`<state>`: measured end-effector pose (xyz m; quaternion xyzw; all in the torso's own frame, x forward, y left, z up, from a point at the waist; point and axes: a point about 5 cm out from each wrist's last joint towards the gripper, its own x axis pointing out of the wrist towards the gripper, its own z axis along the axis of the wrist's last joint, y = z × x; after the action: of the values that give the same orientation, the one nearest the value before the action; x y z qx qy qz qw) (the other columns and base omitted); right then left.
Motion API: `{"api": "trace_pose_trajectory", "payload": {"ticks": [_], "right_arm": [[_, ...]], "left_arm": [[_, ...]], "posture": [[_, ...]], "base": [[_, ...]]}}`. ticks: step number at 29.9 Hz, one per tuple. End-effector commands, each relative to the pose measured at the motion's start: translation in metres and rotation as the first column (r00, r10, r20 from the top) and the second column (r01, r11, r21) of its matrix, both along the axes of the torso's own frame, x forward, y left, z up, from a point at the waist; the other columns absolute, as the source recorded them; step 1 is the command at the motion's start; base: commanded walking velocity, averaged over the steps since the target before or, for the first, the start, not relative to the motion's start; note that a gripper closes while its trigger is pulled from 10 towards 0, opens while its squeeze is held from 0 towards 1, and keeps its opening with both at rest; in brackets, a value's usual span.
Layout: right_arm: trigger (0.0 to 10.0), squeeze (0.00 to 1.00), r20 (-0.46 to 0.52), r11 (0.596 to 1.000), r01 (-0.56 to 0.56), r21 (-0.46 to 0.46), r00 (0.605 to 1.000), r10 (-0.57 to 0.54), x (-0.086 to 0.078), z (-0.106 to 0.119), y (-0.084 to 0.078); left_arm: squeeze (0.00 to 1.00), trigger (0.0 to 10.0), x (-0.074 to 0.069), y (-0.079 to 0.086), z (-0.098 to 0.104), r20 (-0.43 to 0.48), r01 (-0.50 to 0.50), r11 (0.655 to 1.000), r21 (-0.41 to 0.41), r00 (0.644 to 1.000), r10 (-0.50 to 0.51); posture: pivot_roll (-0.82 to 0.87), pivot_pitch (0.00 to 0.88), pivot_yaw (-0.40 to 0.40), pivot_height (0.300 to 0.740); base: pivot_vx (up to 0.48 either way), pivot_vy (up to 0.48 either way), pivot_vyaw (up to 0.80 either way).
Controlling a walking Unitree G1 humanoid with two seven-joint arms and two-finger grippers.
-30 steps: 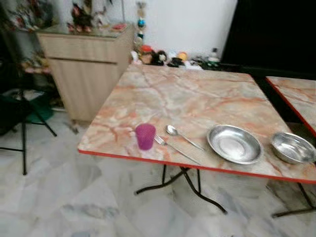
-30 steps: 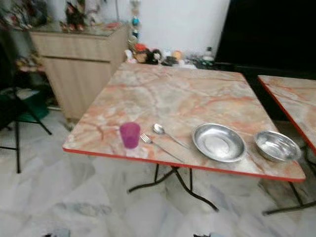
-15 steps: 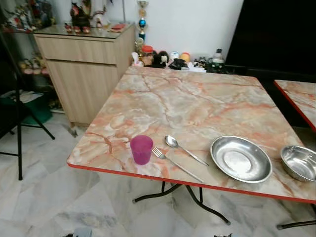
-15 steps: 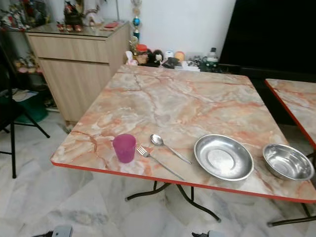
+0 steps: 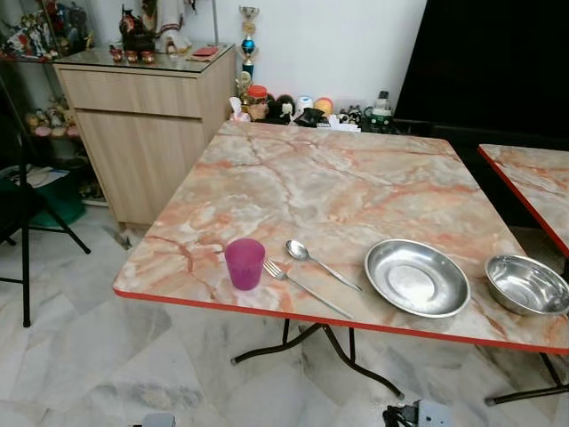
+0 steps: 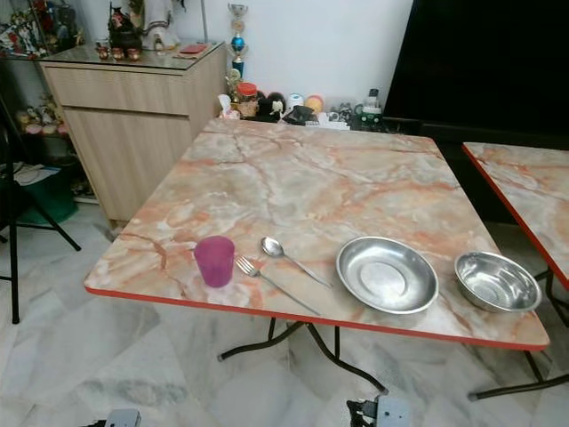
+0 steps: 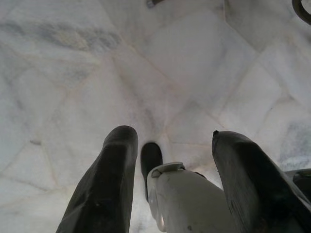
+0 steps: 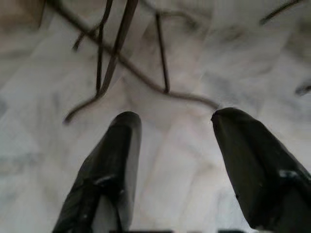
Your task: Setting the table
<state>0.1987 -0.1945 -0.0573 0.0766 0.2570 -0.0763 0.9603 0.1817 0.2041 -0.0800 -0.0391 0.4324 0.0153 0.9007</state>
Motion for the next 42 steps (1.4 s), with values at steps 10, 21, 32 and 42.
{"api": "trace_pose_trajectory", "payload": {"ticks": [10, 21, 32, 42], "right_arm": [[10.0, 0.00, 0.304, 0.996, 0.051, -0.079, 0.952, -0.025, -0.011, 0.041, -0.013], [10.0, 0.89, 0.455, 0.993, 0.113, -0.021, 0.886, -0.091, 0.007, 0.086, -0.021], [10.0, 0.00, 0.573, 0.995, 0.097, -0.006, 0.816, -0.076, 0.055, 0.138, -0.025], [10.0, 0.00, 0.558, 0.996, 0.088, 0.007, 0.827, -0.077, 0.057, 0.139, -0.020]], "left_arm": [[0.00, 10.0, -0.001, -0.004, -0.002, -0.014, 0.025, 1.000, -0.008, 1.000, -0.025], [0.00, 10.0, -0.002, -0.006, -0.002, -0.018, 0.034, 0.999, -0.007, 0.999, -0.035], [0.00, 10.0, 0.002, 0.008, 0.003, 0.020, -0.007, 0.999, 0.040, 1.000, 0.006], [0.00, 10.0, 0.002, 0.027, 0.008, 0.070, -0.101, 0.995, 0.008, 0.993, 0.100]], "posture": [[-0.02, 0.031, -0.058, 0.740], [-0.04, 0.029, -0.055, 0.740], [-0.01, 0.021, -0.066, 0.740], [-0.01, 0.025, -0.062, 0.740]], "base": [[0.000, 0.000, 0.00], [0.000, 0.000, 0.00], [0.000, 0.000, 0.00], [0.000, 0.000, 0.00]]}}
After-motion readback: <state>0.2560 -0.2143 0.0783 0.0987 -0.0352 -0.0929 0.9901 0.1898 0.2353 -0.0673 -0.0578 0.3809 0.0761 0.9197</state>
